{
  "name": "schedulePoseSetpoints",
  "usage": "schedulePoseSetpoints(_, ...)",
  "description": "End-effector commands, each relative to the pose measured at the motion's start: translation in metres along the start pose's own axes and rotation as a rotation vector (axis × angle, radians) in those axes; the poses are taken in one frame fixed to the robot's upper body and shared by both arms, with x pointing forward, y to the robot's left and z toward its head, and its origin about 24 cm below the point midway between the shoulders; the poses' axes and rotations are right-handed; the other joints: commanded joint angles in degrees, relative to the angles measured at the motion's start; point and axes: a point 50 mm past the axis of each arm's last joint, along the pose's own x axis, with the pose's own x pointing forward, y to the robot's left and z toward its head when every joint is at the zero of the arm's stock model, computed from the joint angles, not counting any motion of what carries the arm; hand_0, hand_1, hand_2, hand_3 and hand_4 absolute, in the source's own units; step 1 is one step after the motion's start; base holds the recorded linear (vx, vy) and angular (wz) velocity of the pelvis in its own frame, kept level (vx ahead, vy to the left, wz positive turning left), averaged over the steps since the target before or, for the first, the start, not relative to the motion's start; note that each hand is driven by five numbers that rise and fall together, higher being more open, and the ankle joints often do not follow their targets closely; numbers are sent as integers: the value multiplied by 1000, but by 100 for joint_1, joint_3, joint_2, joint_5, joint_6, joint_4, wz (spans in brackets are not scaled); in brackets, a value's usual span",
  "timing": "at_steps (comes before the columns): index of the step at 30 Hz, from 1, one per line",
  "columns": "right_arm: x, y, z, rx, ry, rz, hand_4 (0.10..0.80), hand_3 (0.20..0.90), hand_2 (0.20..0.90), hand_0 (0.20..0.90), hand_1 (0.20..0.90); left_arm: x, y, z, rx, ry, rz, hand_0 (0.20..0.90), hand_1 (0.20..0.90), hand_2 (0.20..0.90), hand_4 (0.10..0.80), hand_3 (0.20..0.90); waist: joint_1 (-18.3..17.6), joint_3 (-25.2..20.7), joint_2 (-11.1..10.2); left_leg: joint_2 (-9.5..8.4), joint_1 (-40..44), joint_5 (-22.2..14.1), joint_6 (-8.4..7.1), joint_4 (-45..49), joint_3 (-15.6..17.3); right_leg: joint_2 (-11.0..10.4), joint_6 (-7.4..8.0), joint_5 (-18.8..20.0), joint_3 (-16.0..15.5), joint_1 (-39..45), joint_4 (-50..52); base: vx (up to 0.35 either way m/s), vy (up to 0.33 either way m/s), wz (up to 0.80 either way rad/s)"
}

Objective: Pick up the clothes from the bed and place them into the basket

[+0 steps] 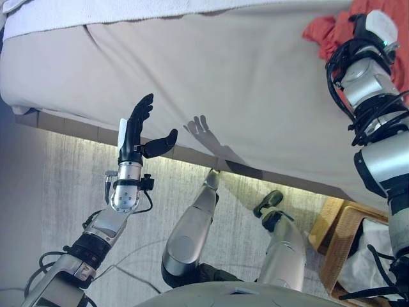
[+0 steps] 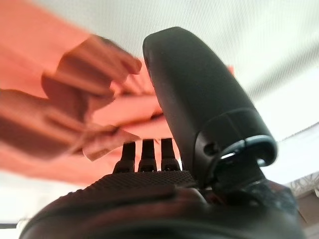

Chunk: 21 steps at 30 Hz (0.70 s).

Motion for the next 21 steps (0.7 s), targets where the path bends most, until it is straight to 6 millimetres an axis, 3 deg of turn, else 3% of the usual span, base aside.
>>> schedulePoseSetpoints(1, 7, -57, 14, -81, -39, -189, 800, 900, 900, 900, 900, -3, 12, 31, -63, -177, 33, 900, 900, 900, 800, 900, 39, -91, 179, 110, -471, -817, 477, 810, 544, 213, -213, -102, -2, -291, 404, 37, -30, 8)
schedulePoseSetpoints(7, 8, -53, -9, -95, 80, -162, 800, 900, 900, 900, 900, -9, 14, 33, -60, -188, 31, 900, 900, 900, 800, 900, 51, -91, 247, 38, -1086, -1080, 584, 1468, 473, 226, -351, -332, 77, -817, 999, 34, -44, 1)
schedulePoseSetpoints(9, 9, -56, -15, -87, 100, -171, 438, 538, 589, 589, 589, -11, 15, 32, -57, -188, 28, 900, 900, 900, 800, 900, 59, -91, 270, 35, -1189, -1102, 596, 1552, 474, 229, -376, -362, 79, -904, 1076, 4, -47, -1)
schedulePoseSetpoints(10, 9, -57, -16, -83, 104, -180, 100, 200, 300, 300, 300, -11, 15, 32, -57, -188, 28, 900, 900, 900, 800, 900, 61, -91, 278, 31, -1208, -1108, 601, 1572, 475, 231, -384, -370, 80, -921, 1094, -2, -37, 0)
schedulePoseSetpoints(16, 10, -61, -26, -38, 109, -225, 100, 200, 300, 300, 300, -14, 17, 33, -52, -191, 16, 900, 900, 900, 800, 900, 18, -91, 253, 68, -1081, -1126, 597, 1561, 498, 270, -406, -386, 105, -795, 1080, -4, -27, 0)
schedulePoseSetpoints(21, 9, -62, -22, -25, 72, -246, 100, 200, 300, 300, 300, -11, 16, 27, -35, -158, 12, 900, 900, 900, 800, 900, -103, -91, 159, 165, -361, -1148, 551, 1272, 608, 315, -360, -296, 153, -134, 645, -14, 10, -8)
